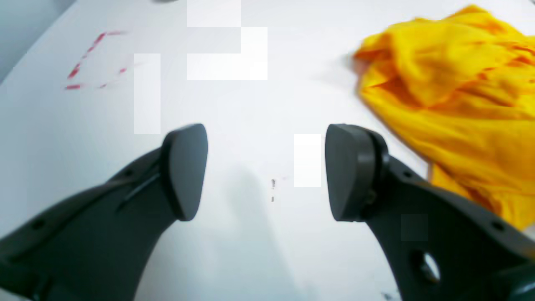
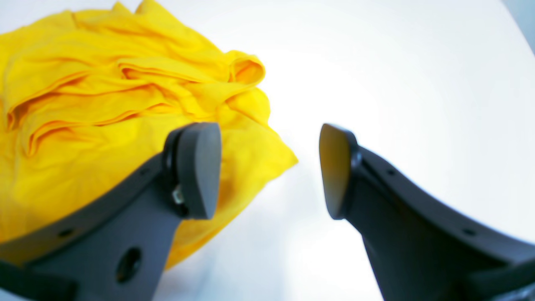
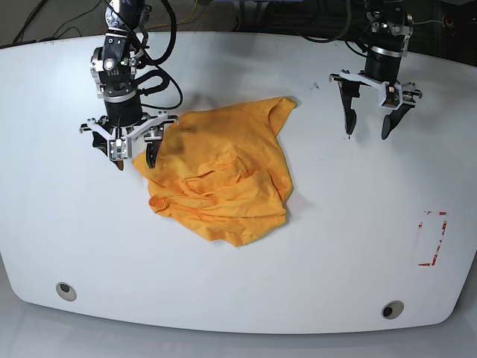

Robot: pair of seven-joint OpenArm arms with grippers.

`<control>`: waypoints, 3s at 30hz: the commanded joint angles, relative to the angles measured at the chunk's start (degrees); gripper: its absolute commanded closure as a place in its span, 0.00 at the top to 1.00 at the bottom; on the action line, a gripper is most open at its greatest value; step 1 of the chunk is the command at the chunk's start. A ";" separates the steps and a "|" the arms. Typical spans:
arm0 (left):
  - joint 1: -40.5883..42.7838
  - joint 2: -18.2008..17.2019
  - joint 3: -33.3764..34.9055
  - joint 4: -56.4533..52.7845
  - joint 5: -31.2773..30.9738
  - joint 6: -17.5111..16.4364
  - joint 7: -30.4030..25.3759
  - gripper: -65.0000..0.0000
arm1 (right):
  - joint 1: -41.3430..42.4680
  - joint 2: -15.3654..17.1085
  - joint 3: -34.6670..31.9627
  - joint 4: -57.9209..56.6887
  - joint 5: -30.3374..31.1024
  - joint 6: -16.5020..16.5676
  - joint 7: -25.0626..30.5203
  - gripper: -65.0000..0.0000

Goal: Layout the t-shirt on the table in an organized manner, then fold the t-shirt properly
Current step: 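Move the open right gripper to the t-shirt's edge nearest it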

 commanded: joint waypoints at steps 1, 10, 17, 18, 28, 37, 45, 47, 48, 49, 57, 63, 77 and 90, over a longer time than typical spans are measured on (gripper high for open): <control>0.26 -0.83 0.30 1.05 -0.45 0.64 -1.16 0.64 | 1.54 0.16 0.60 0.95 0.41 0.25 0.35 0.55; 0.43 -0.83 0.30 1.13 -0.45 0.64 -1.16 0.64 | 6.11 0.25 6.66 -0.90 10.52 0.25 -6.95 0.55; 0.70 -0.83 0.04 1.13 -0.45 0.64 -1.16 0.64 | 11.12 1.39 11.50 -6.08 16.67 0.34 -11.69 0.56; 0.70 -0.83 0.04 1.13 -0.45 0.64 -1.16 0.64 | 11.74 2.36 11.50 -7.32 18.08 0.34 -12.22 0.56; 0.70 -0.83 -0.05 1.05 0.16 0.64 -1.16 0.64 | 12.35 8.33 11.50 -15.32 33.99 0.34 -13.19 0.56; 0.70 -0.83 -0.05 1.05 3.07 0.64 -1.16 0.64 | 9.45 9.48 11.15 -15.40 41.29 0.34 -13.19 0.56; 0.70 -0.83 -0.14 1.05 3.07 0.64 -1.16 0.64 | 9.10 9.30 8.51 -18.74 41.37 0.34 -13.01 0.55; 0.70 -0.83 -0.14 1.05 3.07 0.64 -1.16 0.64 | 9.19 9.30 8.42 -19.62 41.37 0.34 -12.92 0.55; 0.70 -0.83 -0.14 1.05 3.07 0.64 -1.16 0.64 | 9.28 9.30 8.42 -19.89 41.37 0.34 -12.92 0.55; 0.70 -0.83 -0.14 1.05 3.07 0.64 -1.16 0.64 | 9.45 9.30 8.33 -20.24 41.37 0.34 -12.92 0.55; 0.70 -0.83 -0.14 1.05 3.07 0.64 -1.16 0.64 | 11.04 9.30 8.33 -23.23 41.37 0.34 -12.84 0.55; 0.70 -0.83 -0.14 1.05 3.15 0.64 -1.16 0.64 | 11.65 9.30 8.33 -23.93 41.37 0.34 -12.84 0.47; 0.70 -0.92 -0.14 0.96 3.15 0.64 -1.16 0.64 | 12.35 9.57 3.85 -21.38 41.37 0.34 -13.10 0.00; -1.15 -3.29 1.62 1.05 3.15 0.64 -1.16 0.64 | 7.26 9.65 2.18 -9.34 41.29 0.25 -13.89 0.00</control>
